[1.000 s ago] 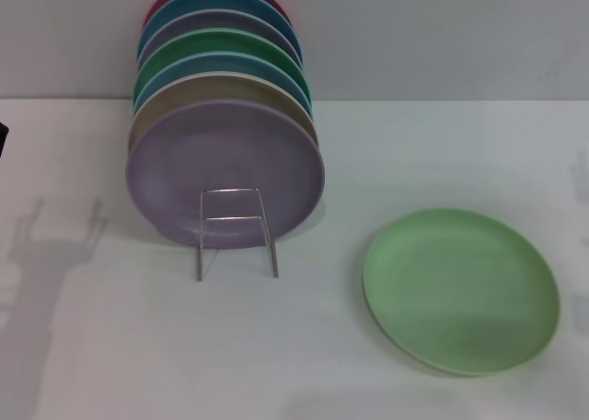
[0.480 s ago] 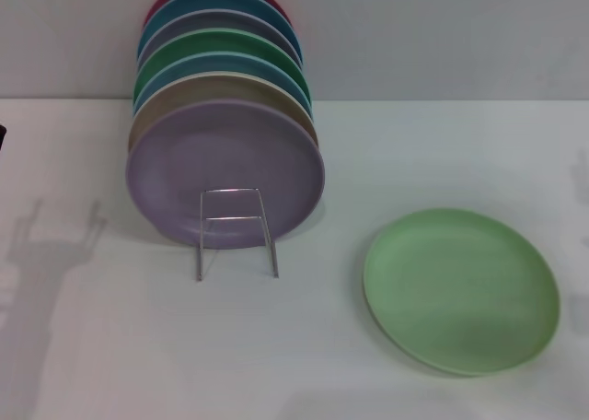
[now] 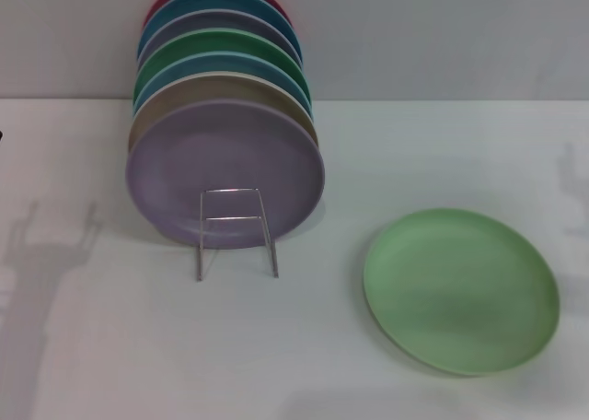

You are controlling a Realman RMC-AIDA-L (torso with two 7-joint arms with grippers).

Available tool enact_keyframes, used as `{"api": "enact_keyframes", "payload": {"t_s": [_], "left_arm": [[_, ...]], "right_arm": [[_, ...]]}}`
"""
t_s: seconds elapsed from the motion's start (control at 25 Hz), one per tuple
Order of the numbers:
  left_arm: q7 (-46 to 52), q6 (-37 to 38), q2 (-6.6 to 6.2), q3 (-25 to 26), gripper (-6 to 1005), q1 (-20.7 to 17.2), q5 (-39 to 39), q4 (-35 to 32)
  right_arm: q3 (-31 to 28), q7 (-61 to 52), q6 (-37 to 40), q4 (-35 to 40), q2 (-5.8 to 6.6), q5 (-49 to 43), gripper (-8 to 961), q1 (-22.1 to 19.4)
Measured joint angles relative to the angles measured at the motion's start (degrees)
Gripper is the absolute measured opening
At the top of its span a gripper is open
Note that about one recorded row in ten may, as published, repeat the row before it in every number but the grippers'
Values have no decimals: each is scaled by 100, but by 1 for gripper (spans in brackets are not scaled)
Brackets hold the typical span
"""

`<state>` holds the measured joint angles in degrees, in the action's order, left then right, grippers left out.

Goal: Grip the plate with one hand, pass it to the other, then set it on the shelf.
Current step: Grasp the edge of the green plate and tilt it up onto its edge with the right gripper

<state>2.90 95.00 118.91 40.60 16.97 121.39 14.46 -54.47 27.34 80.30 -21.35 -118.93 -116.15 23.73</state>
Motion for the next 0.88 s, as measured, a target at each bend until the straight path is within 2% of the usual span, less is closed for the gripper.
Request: {"api": "enact_keyframes", "payload": {"t_s": [0.08,0.16,0.2,0.24,0.36,0.4,0.52,0.56,0.6,0.64,0.76,0.8,0.84,0.88], "left_arm": [[0,-3,0,0,789,0,-2,-6],[0,-21,0,0,789,-1,1,-13],[0,-28,-2,0,789,-1,0,-18],[0,-28,-2,0,789,-1,0,-18],[0,-32,-8,0,788,-1,-1,-28],[0,-35,-8,0,788,-1,-2,-30],[0,-72,-9,0,788,1,-14,-43],[0,-72,-9,0,788,1,-14,-43],[0,-107,-9,1,788,9,-16,-49],[0,-107,-9,1,788,9,-16,-49],[0,-133,-9,16,787,16,-22,-51],[0,-135,-8,25,787,17,-29,-50],[0,-135,-8,25,787,17,-29,-50],[3,-135,-8,26,787,15,-34,-49]], "right_arm": [[-94,13,-261,-208,3,0,667,-33],[-316,89,-894,-660,6,-7,667,-100],[-574,292,-1579,-1128,11,-24,667,-174],[-574,292,-1579,-1128,11,-24,667,-174],[-934,712,-2521,-1718,14,-36,667,-294],[-1201,990,-3197,-2172,14,-40,667,-405],[-1643,1324,-4319,-2802,14,-45,667,-591],[-1643,1324,-4319,-2802,14,-45,667,-591],[-2004,1464,-5133,-3194,14,-47,668,-686],[-2004,1464,-5133,-3194,14,-47,668,-686],[-2603,1592,-6479,-3650,5,-49,668,-765],[-2995,1626,-7348,-3850,3,-59,668,-770],[-2995,1626,-7348,-3850,3,-59,668,-770],[-3182,1637,-7740,-3939,5,-77,668,-771]]}}
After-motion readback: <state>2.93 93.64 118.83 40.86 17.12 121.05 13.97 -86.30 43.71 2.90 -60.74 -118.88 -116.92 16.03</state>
